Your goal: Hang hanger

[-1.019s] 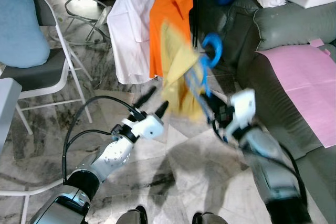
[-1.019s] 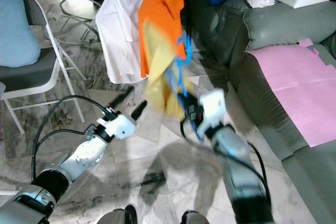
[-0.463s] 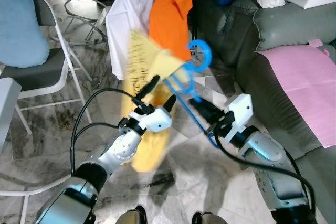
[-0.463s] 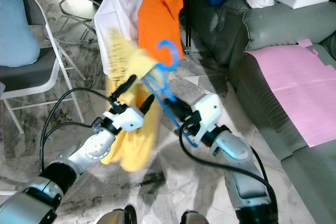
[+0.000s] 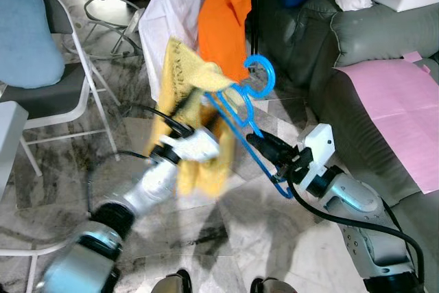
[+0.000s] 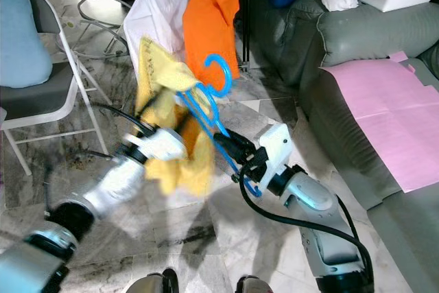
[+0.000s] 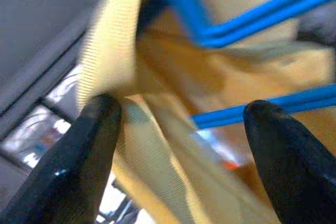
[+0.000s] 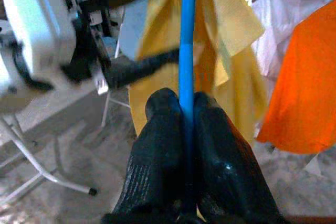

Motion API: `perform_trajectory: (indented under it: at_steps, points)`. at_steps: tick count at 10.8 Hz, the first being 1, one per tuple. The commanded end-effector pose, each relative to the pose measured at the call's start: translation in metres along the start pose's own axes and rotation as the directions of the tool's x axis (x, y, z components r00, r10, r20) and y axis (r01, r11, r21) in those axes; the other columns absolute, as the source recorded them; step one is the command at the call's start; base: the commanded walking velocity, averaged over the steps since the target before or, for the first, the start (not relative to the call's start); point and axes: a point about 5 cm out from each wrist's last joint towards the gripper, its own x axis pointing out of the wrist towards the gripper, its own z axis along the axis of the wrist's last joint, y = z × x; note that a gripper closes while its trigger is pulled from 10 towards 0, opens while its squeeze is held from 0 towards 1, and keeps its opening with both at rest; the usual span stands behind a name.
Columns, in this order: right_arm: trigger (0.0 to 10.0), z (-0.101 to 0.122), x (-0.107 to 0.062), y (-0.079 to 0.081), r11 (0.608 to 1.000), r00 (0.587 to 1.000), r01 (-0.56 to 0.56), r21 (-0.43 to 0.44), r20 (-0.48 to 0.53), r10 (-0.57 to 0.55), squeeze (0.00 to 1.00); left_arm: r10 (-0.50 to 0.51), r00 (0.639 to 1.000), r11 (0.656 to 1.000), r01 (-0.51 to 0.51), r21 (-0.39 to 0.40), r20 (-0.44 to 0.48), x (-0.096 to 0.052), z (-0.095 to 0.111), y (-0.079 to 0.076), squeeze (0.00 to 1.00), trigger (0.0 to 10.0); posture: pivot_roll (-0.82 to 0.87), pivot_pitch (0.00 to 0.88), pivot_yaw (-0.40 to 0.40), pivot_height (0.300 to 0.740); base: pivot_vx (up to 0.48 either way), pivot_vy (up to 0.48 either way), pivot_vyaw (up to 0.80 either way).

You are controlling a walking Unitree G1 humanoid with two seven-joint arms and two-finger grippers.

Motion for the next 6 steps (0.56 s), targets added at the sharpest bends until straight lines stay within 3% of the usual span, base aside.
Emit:
perform_trajectory:
  at_steps: [1,3,6]
  points:
    - [10.0,0.010,0.000,0.005,0.999,0.998,-0.039,-0.013,0.041,0.039,0.00,0.050,0.999,0.999,-0.050,-0.001,0.000,0.005,0.000,0.010,0.00,10.0,-0.15,0.137,0.029,0.740,0.000,0.000,0.00]
    - [10.0,0.008,-0.001,0.001,0.999,0.999,-0.029,-0.018,0.030,0.030,0.00,0.041,0.999,0.999,-0.041,-0.015,0.006,0.006,0.000,0.010,0.00,10.0,-0.15,0.136,0.028,0.740,0.000,0.000,0.00]
    - [10.0,0.008,0.002,-0.002,0.999,0.999,-0.017,-0.028,0.034,0.018,0.00,-0.044,0.999,0.997,0.045,-0.060,0.017,-0.002,0.004,-0.006,0.00,10.0,-0.15,0.133,0.025,0.740,0.000,0.000,0.00]
